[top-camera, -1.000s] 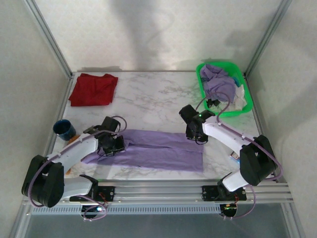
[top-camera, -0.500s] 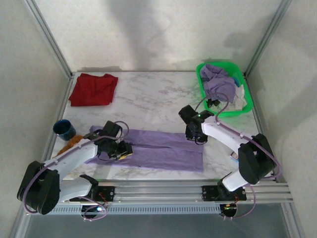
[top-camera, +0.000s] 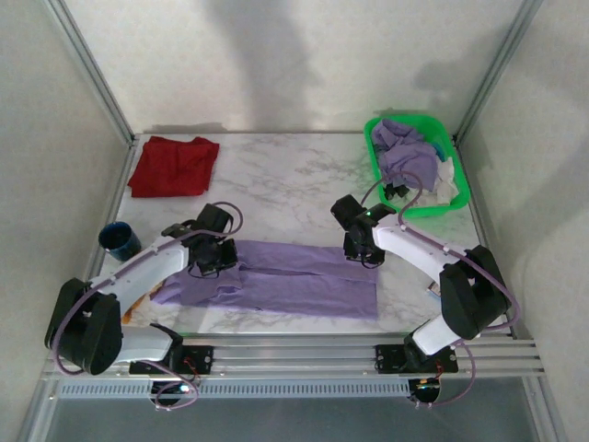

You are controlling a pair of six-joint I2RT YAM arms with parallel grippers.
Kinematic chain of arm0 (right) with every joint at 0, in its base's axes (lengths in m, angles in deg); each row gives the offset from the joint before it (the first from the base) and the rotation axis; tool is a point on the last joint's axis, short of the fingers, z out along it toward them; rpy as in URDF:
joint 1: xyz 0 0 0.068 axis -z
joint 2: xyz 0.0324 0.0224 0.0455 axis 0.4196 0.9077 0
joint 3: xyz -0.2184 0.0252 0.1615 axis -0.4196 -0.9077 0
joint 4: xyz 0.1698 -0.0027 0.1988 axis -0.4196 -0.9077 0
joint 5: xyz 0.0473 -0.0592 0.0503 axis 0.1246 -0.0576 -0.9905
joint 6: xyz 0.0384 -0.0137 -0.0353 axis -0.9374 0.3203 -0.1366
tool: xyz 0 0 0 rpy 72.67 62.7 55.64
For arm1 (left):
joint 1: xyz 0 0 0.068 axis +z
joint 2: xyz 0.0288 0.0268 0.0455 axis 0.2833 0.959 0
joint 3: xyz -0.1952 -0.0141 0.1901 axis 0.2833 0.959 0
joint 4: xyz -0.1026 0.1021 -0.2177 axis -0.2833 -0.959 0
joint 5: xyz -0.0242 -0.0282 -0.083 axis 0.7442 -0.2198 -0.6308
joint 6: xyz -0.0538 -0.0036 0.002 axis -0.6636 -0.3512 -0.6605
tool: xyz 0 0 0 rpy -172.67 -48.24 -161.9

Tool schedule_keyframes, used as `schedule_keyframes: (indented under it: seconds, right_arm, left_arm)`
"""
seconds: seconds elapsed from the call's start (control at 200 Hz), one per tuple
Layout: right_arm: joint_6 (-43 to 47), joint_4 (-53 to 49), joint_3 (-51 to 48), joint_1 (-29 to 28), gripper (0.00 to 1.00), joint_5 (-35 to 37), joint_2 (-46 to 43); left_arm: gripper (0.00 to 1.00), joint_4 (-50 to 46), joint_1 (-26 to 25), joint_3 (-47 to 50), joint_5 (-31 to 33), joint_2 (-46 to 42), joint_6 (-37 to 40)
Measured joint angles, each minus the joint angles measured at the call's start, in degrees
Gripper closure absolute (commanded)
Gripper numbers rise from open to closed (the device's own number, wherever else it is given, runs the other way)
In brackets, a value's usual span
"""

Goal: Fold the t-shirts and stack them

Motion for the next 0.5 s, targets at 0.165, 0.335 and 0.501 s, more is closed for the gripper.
schedule_keyframes:
  seconds: [0.165, 0.335, 0.501]
  right_arm:
    - [0.0, 0.0, 0.0, 0.0, 0.65, -0.1, 0.0]
    - [0.1, 0.0, 0.5, 0.0, 0.65, -0.3, 0.5]
    - [0.3, 0.0, 1.3, 0.0, 0.66, -1.0, 0.9]
  left_arm:
    - [1.00, 0.6, -1.5, 3.3, 0.4, 0.0, -0.6]
    - [1.00, 1.0, -3.1, 8.2, -0.4, -1.5, -2.0]
    - [1.00, 4.5, -4.2, 11.5, -5.5, -4.3, -4.3]
